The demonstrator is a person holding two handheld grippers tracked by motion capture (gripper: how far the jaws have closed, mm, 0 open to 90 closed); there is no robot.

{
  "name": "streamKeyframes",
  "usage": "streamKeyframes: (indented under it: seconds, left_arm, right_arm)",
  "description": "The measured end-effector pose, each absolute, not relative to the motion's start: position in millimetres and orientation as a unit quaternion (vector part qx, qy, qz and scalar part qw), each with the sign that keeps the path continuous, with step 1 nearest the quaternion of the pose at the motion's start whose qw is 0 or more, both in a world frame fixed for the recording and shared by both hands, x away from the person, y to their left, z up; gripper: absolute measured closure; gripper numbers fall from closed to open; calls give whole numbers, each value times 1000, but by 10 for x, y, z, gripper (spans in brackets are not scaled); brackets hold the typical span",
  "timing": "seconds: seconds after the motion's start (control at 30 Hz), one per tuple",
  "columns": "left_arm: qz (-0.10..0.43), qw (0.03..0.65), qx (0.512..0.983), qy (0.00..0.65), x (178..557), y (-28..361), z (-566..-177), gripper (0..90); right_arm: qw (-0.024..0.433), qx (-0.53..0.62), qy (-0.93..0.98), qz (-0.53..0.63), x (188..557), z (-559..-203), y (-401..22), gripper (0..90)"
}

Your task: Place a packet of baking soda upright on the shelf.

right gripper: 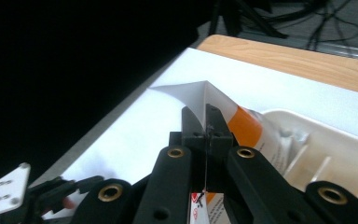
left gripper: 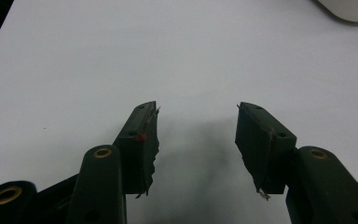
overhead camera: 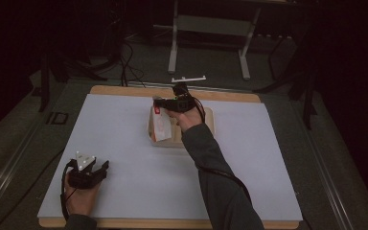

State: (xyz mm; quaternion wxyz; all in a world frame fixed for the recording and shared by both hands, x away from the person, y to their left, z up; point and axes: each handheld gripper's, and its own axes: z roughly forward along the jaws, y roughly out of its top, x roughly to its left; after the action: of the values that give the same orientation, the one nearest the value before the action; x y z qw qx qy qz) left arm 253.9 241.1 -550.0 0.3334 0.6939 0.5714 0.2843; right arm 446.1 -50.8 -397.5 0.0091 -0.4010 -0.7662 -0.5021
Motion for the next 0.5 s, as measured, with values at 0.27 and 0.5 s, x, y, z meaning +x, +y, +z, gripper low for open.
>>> streamKeyframes:
  seconds: [0.27, 0.5]
  left_arm:
    - [284, 334, 694, 571, 2540, 2409, -5502, 484]
    - [286, 330, 697, 569, 2543, 2406, -5503, 484]
  right_arm:
    - [-3, -419, -754, -506, 4467, -3975, -514, 730]
    - [-19, -400, -767, -502, 4335, -3921, -509, 666]
